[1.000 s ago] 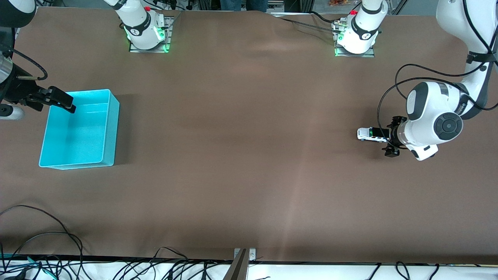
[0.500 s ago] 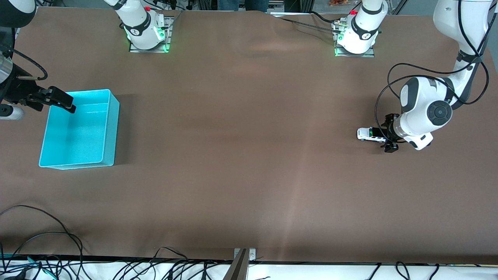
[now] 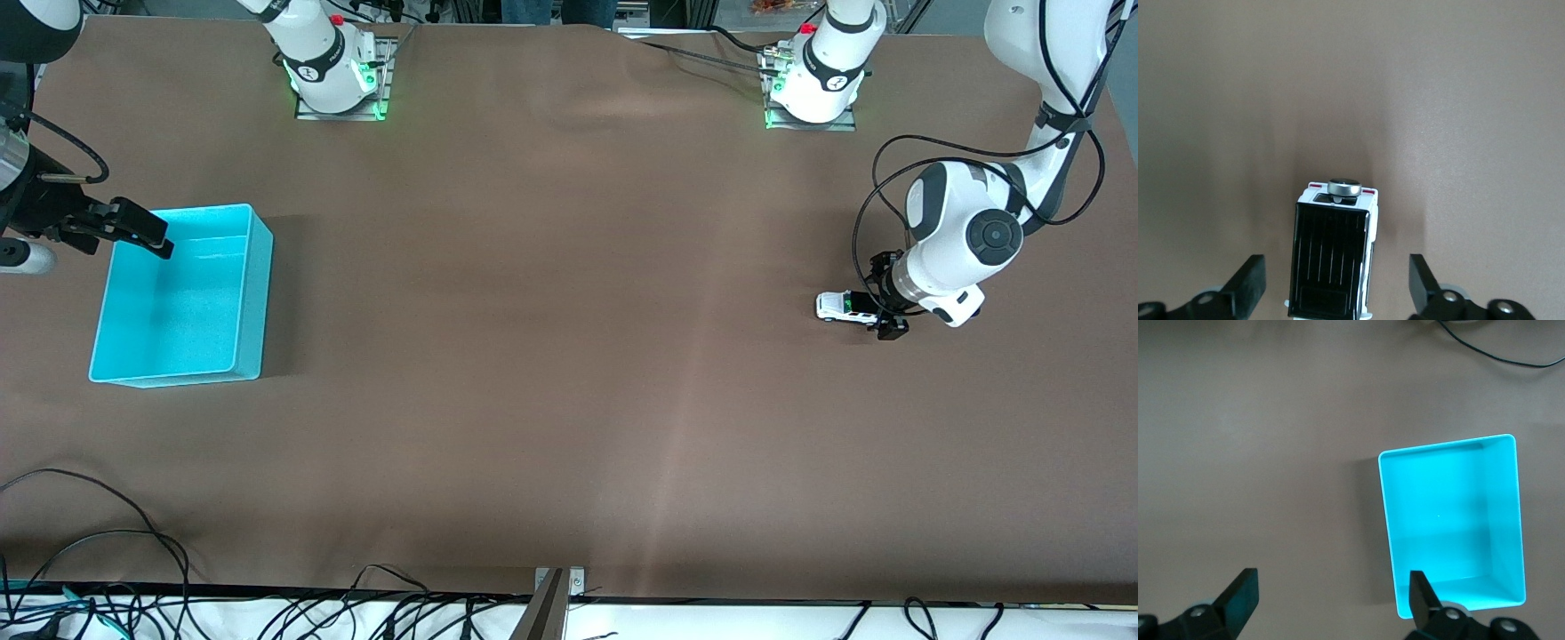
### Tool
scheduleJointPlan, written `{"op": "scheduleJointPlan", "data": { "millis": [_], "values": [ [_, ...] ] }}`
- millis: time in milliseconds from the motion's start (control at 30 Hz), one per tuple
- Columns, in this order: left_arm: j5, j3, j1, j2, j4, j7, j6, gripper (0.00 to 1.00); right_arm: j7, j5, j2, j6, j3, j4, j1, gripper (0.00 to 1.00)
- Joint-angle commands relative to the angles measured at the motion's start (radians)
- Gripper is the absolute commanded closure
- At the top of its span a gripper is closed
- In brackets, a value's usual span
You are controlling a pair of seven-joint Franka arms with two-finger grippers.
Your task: Wind and store white jeep toy
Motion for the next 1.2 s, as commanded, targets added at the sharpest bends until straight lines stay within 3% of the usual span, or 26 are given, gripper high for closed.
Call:
{"op": "scheduleJointPlan", "data": {
  "millis": [0, 100, 300, 400, 767, 1167],
  "values": [
    [0.028, -0.003, -0.003, -0.021, -0.027, -0.044, 0.015, 0.12, 0.005, 0.009, 0.013, -0.004, 0.003, 0.027, -0.005, 0.00],
    [0.028, -0.005, -0.003, -0.020, -0.027, -0.044, 0.016, 0.27, 0.005, 0.009, 0.012, -0.004, 0.003, 0.027, -0.004, 0.00],
    [0.029, -0.008, -0.012, -0.017, -0.024, -0.041, 0.016, 0.77, 0.005, 0.009, 0.013, -0.004, 0.003, 0.027, -0.004, 0.00],
    [0.029, -0.008, -0.013, -0.015, -0.024, -0.035, 0.015, 0.92, 0.005, 0.009, 0.013, -0.004, 0.003, 0.027, -0.004, 0.00],
    [0.029, -0.061, -0.015, -0.038, 0.025, -0.053, -0.054, 0.93, 0.005, 0.009, 0.013, -0.004, 0.003, 0.027, -0.005, 0.00],
    [0.104, -0.193, -0.016, -0.020, 0.042, -0.360, -0.068, 0.93, 0.005, 0.009, 0.013, -0.004, 0.003, 0.027, -0.005, 0.00]
  ]
}}
